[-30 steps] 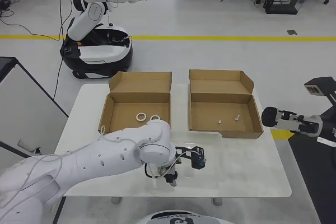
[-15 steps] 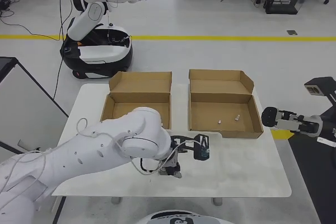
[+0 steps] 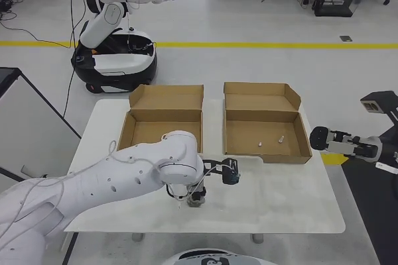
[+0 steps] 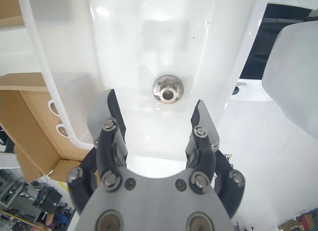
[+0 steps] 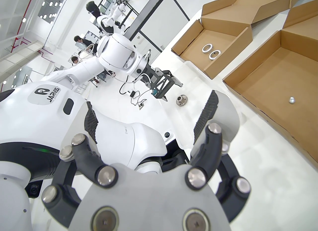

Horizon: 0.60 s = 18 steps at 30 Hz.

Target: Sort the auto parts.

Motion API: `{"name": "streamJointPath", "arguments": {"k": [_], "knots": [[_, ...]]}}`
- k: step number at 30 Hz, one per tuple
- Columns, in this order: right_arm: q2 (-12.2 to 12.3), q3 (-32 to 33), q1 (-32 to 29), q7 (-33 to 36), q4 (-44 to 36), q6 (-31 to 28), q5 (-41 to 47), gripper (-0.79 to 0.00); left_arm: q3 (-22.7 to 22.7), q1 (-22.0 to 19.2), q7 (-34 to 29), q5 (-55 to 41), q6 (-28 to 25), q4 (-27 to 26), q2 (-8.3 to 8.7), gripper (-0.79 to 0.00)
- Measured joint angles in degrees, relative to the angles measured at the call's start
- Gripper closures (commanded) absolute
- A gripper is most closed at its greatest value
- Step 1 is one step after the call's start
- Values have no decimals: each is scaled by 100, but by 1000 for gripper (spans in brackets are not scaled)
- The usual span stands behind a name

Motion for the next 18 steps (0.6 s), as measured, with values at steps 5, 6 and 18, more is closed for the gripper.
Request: {"name": "streamJointPath", "arguments": {"k": [5,6,18], "knots": [[0,0,0,0,0,0,0,-785,133,-28,-99,-207,99,-28,-6,-594],[0,0,0,0,0,0,0,-785,156,-23,-114,-253,114,-41,-1,-588],[0,0,0,0,0,0,0,-785,75,93,-36,-600,37,-260,69,-560]]}}
